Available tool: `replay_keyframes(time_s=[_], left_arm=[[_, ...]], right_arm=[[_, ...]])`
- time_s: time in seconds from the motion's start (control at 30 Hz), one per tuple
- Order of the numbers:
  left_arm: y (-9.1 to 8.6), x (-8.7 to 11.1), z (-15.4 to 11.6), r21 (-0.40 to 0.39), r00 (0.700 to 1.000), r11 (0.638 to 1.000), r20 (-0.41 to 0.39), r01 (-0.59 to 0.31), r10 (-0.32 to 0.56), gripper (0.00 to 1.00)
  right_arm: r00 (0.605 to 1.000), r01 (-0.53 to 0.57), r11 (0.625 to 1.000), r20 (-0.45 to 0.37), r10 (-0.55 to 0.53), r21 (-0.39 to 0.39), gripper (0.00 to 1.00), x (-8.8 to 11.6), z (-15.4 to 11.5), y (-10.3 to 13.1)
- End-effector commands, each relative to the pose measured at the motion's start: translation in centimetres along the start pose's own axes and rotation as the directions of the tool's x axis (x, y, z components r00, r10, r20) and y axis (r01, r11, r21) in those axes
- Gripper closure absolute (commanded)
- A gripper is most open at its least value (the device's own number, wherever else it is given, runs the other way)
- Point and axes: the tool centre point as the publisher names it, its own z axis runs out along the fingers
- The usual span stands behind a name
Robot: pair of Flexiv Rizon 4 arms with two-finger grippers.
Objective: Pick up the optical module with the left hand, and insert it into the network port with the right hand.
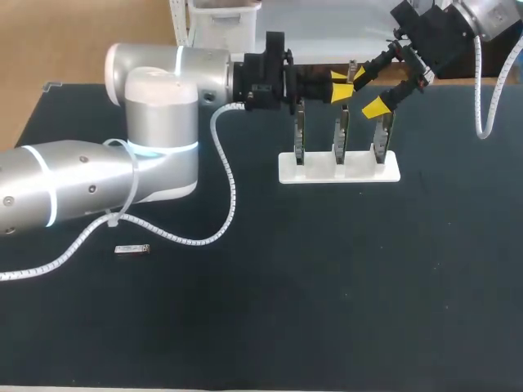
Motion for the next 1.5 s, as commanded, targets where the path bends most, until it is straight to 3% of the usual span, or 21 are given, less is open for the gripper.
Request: replay_keyframes(time_s=[0.03,0.93,1.5], left_arm=[[0.2,0.1,0.1,0.003,1.0,1.0,0.0,0.002,-0.002,1.0],[0.4,0.4,0.2,-0.001,1.0,1.0,-0.01,0.012,-0.012,1.0],[0.4,0.4,0.2,-0.001,1.0,1.0,-0.01,0.012,-0.012,1.0]], right_arm=[[1.0,0.001,1.0,0.0,-0.001,0.006,0.0,0.0,0.0,0.2],[1.0,0.015,1.0,0.011,-0.015,-0.005,0.0,-0.4,-0.4,0.5],[0.999,0.025,0.991,0.023,-0.029,0.131,0.0,-3.4,-2.6,0.6]])
